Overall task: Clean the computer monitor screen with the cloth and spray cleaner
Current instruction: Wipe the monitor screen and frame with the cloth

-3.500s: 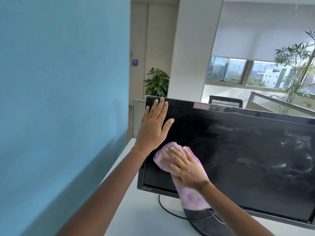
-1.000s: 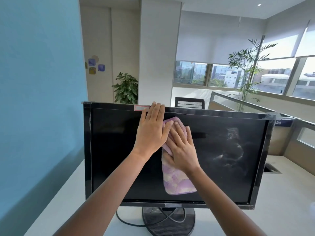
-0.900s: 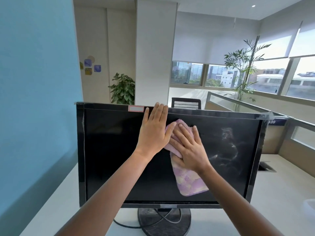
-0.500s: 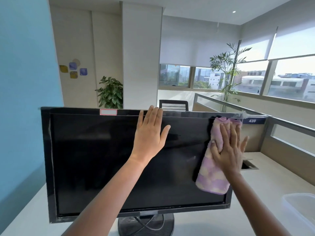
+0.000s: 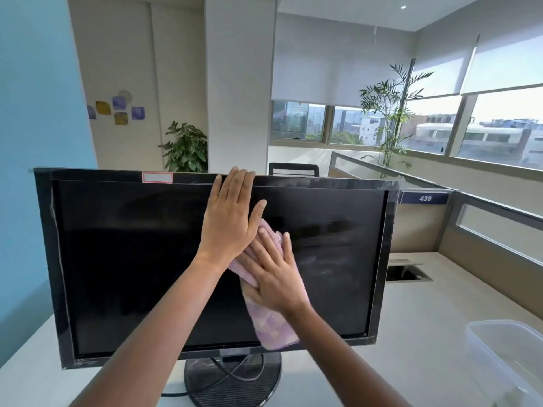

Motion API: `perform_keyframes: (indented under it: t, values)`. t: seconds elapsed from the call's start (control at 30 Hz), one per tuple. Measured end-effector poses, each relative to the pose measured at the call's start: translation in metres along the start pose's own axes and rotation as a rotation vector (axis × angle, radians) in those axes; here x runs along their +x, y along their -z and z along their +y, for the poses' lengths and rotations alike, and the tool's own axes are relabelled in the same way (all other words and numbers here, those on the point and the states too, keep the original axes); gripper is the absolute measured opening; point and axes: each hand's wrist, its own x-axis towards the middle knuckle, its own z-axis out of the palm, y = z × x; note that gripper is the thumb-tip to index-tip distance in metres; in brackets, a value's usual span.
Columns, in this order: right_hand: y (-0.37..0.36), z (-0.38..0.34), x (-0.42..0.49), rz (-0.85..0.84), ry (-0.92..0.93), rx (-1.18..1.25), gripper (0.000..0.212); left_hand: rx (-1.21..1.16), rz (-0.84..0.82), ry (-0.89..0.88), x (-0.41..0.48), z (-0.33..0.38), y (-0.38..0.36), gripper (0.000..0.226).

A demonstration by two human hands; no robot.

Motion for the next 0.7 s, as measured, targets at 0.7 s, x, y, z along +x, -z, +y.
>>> perform_keyframes:
  t: [0.7]
  values:
    - [-0.005, -0.040, -0.021, 0.062, -0.539, 0.186, 0.064, -0.024, -0.007, 0.049, -0.001, 0.004, -0.002, 0.058]
